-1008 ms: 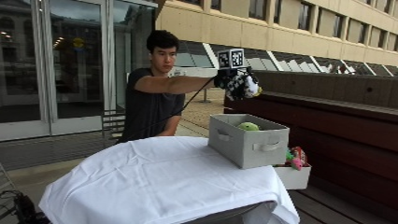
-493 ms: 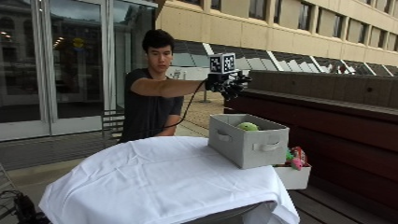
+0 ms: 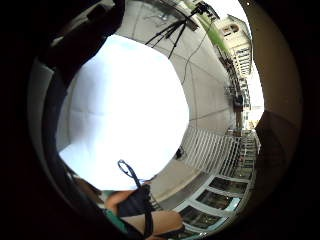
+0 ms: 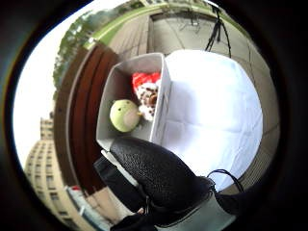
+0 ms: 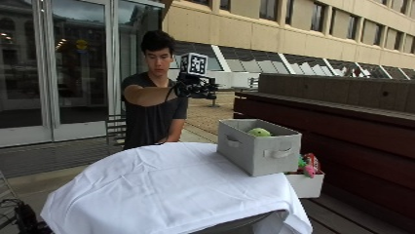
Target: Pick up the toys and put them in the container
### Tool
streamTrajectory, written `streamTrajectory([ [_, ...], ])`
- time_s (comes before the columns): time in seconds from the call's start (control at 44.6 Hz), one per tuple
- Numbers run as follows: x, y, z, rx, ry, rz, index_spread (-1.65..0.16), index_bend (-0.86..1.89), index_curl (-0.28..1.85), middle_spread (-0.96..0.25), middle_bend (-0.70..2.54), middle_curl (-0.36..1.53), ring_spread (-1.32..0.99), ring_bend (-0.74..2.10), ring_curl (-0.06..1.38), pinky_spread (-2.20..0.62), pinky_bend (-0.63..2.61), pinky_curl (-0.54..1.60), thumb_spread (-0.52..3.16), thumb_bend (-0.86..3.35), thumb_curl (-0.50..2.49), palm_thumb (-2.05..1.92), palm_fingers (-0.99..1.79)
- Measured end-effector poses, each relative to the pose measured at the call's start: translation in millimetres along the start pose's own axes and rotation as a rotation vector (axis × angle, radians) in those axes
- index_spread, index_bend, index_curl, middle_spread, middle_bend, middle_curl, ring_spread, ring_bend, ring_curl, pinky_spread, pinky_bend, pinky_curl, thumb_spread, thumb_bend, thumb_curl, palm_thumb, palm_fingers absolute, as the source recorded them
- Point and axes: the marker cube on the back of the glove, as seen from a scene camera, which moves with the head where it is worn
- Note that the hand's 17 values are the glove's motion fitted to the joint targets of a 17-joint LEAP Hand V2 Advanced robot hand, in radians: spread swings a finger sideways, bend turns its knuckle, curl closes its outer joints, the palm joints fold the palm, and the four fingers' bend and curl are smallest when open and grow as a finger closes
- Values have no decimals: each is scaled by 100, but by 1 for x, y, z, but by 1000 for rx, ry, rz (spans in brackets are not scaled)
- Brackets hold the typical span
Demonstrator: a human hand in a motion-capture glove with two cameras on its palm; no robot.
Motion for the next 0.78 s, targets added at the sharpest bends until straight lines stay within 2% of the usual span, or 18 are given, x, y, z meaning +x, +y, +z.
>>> streamTrajectory([
  [0.314, 72, 23, 13, -5, 16, 110, -28, 7, 11, -1, 18, 44, -1, 50, 17, -2, 116, 28, 93, -14, 19, -21, -23],
  [0.426, 85, 41, 11, -55, 20, 248, -28, 6, 11, -2, 18, 43, -1, 45, 17, -1, 113, 28, 92, -14, 17, -20, -22],
  [0.56, 109, 49, 18, 49, 18, 159, -28, 7, 11, -2, 18, 42, -1, 42, 17, -1, 110, 28, 92, -13, 15, -19, -20],
  [0.694, 113, 66, 18, -35, -4, 186, -29, 7, 11, -2, 18, 41, -1, 39, 18, -1, 107, 27, 92, -13, 13, -19, -20],
  [0.784, 118, 66, 23, 36, 21, 152, -29, 7, 11, -2, 18, 40, -1, 38, 19, -1, 106, 28, 93, -13, 12, -19, -19],
])
